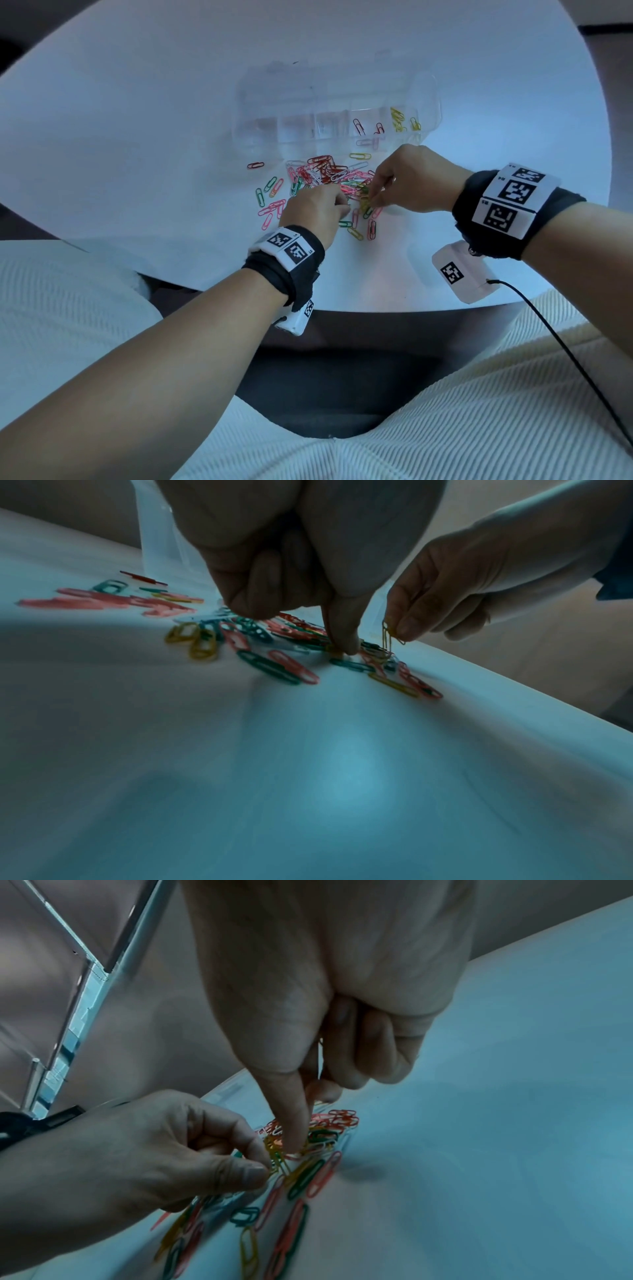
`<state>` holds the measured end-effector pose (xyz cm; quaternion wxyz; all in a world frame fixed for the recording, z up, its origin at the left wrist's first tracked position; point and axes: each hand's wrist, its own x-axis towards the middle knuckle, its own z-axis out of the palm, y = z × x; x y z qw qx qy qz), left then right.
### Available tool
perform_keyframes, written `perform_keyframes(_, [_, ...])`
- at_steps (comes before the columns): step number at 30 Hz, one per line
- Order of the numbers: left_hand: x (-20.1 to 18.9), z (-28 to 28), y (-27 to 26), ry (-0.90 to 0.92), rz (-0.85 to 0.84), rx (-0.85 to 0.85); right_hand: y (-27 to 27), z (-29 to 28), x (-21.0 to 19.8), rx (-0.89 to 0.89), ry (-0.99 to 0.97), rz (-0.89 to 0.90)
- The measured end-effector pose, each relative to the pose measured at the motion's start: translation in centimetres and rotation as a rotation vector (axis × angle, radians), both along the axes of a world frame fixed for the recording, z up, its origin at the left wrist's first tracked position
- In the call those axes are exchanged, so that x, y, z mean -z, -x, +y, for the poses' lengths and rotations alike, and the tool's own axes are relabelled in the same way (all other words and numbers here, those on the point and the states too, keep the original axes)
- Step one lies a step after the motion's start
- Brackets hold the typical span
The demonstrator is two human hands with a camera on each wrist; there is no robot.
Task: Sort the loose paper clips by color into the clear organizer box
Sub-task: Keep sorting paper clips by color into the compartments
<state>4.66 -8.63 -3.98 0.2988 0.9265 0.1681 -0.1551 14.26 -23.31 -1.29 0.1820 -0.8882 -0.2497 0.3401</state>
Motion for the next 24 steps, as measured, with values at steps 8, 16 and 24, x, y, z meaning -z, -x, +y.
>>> perform_keyframes(8, [-0.9, 0.5, -0.1, 0.13, -0.04, -0.16, -0.7, -0.1, -0.2, 0.181, -0.104, 0.062])
perform_keyframes(16, [-2.8, 1.2, -0.9, 0.515, -0.077, -0.342, -1.1, -0.2, -1.4, 0.279, -0.302, 0.328])
perform_keyframes(24, [-3.1, 1.8, -0.8, 0.814, -0.07, -0.437, -1.4, -0.2, -2.0, 0.393, -0.33, 0.467])
